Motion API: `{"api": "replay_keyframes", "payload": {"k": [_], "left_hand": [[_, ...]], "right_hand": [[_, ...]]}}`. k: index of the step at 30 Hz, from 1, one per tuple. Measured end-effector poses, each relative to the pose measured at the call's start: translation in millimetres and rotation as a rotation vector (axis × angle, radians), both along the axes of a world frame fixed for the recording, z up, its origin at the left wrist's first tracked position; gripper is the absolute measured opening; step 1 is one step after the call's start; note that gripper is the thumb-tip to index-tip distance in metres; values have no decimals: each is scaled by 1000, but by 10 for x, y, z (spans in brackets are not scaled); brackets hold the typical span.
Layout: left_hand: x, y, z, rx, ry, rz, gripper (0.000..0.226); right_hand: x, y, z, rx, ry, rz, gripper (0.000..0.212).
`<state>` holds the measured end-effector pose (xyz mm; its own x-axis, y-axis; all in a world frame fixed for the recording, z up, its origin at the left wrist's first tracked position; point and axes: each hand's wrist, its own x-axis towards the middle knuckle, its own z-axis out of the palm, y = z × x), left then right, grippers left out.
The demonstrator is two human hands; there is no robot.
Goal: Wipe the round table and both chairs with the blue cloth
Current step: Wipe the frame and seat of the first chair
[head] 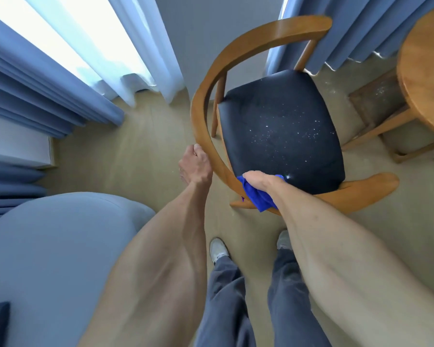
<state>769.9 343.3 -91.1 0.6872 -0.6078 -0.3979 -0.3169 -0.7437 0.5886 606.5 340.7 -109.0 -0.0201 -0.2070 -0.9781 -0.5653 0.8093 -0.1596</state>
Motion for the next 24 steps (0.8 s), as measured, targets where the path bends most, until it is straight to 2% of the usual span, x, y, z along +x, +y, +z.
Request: {"api": "replay_keyframes", "payload": {"k": [5, 8, 12, 14, 19, 24], "left_hand": [[101, -298, 41, 10, 48, 13, 29], [170, -552, -1, 27, 50, 49, 31], [397, -991, 25, 72, 85, 44, 27], [518, -1210, 31, 68, 133, 46, 30], [752, -1708, -27, 96, 257, 28, 19], [856, -2165, -192, 180, 354, -40, 16]], "right_hand": [[342, -204, -75, -41, -26, -223, 42], [501, -405, -114, -47, -23, -329, 37], [856, -862, -104, -40, -129, -384, 32], [1031, -1102, -17, -34, -169, -420, 29], [1338, -1727, 89, -92, -195, -523, 30], [1527, -2440, 98, -149, -169, -930, 26]]}}
